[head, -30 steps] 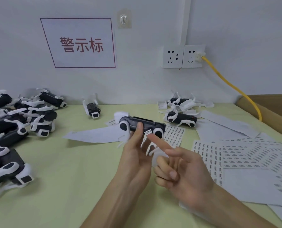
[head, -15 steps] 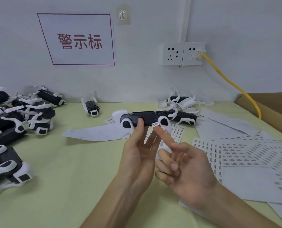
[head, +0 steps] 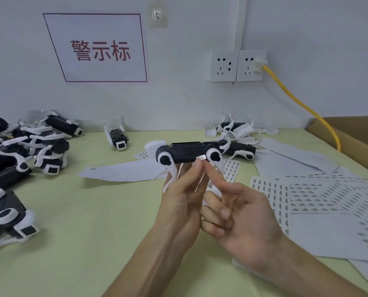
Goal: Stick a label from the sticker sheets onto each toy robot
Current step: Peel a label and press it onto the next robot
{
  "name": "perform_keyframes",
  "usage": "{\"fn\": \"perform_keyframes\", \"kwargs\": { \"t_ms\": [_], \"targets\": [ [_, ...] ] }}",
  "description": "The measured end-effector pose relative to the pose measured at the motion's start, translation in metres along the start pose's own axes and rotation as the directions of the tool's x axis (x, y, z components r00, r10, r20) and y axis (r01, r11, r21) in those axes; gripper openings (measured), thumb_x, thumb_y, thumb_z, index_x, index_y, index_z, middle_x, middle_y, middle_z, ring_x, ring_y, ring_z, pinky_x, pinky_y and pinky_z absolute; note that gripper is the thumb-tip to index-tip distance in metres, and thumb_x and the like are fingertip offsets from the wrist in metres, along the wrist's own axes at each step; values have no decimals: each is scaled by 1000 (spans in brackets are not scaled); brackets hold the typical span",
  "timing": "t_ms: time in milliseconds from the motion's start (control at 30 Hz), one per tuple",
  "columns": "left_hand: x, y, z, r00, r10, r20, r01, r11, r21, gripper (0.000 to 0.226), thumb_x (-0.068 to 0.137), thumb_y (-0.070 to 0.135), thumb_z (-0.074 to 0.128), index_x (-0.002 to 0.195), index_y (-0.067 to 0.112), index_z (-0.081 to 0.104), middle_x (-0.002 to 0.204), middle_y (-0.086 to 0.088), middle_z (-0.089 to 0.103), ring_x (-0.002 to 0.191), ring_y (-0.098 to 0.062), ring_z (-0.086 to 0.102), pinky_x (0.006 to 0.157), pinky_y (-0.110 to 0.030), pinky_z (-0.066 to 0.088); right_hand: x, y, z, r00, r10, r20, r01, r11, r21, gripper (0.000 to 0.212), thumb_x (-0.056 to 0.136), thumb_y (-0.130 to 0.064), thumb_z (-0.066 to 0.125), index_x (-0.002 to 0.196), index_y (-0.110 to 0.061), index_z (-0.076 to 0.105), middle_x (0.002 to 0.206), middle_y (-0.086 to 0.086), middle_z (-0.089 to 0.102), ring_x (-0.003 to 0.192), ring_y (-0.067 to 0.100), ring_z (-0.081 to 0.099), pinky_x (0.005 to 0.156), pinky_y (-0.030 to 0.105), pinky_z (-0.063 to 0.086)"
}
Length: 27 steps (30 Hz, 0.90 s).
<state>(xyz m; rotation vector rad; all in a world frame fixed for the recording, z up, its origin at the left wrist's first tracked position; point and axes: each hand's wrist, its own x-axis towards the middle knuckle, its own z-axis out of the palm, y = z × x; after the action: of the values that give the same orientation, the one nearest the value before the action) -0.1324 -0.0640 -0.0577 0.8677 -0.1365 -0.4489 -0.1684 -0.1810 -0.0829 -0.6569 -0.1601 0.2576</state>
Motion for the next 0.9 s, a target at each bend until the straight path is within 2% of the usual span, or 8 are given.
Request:
{"fn": "perform_keyframes", "kwargs": {
  "t_ms": [100,200,300,367,533,667,800,900],
  "targets": [
    [1,-1,1,1000,16,-19,-16,1000,1,16,87,32,73,71,34,69,115,4,64,107,-29,56,66,-36,42,-1,0,1,1000,5,9,-5,1000,-2,51,87,-21,51,136,-27,66,52,0,37,47,13,25,50,29,25],
    [1,0,2,999,28,-27,-28,999,-24,16,87,33,73,72,34,69,110,5,64,95,-23,59,65,-36,45,-1,-1,2,1000,10,16,-10,1000,-9,51,88,-22,50,137,-27,64,52,0,37,48,13,24,52,29,24],
    [2,-1,2,998,52,-36,-54,995,-79,18,88,28,73,71,33,70,101,7,66,99,-13,69,78,-35,50,-2,-1,4,1000,14,10,-13,1000,-12,52,87,-23,50,136,-26,65,52,0,37,49,14,22,54,29,22],
    [2,-1,3,996,77,-43,-81,992,-93,19,88,26,74,71,32,71,98,7,67,99,-10,72,80,-32,55,-3,-2,5,1000,16,-2,-16,1000,-12,51,86,-23,50,135,-26,66,51,1,37,50,14,20,55,30,21],
    [1,-2,1,991,124,-54,-128,988,-90,15,84,26,77,77,29,64,98,4,65,94,-11,73,70,-24,59,-4,-3,8,1000,17,-16,-17,1000,-14,50,87,-24,50,134,-27,67,51,0,37,52,15,20,56,29,24],
    [3,-3,0,987,154,-39,-157,984,-79,23,77,25,79,82,25,56,100,-1,57,94,-14,71,75,-24,59,-4,-2,7,1000,19,-16,-19,1000,-13,49,89,-25,49,134,-26,67,51,0,37,53,15,18,57,30,21],
    [3,-3,0,982,184,-30,-186,981,-62,27,75,24,80,81,25,53,91,2,56,87,-12,70,70,-23,58,-5,-2,8,1000,12,-19,-13,1000,-18,48,90,-25,48,132,-29,68,52,0,36,52,15,18,57,30,22],
    [4,-4,-1,986,163,-45,-166,984,-67,30,75,28,81,75,24,51,93,1,62,96,-15,72,76,-27,58,-4,-2,8,1000,7,-21,-7,1000,-1,47,89,-25,50,132,-31,68,52,0,35,51,15,24,55,28,28]
  ]
}}
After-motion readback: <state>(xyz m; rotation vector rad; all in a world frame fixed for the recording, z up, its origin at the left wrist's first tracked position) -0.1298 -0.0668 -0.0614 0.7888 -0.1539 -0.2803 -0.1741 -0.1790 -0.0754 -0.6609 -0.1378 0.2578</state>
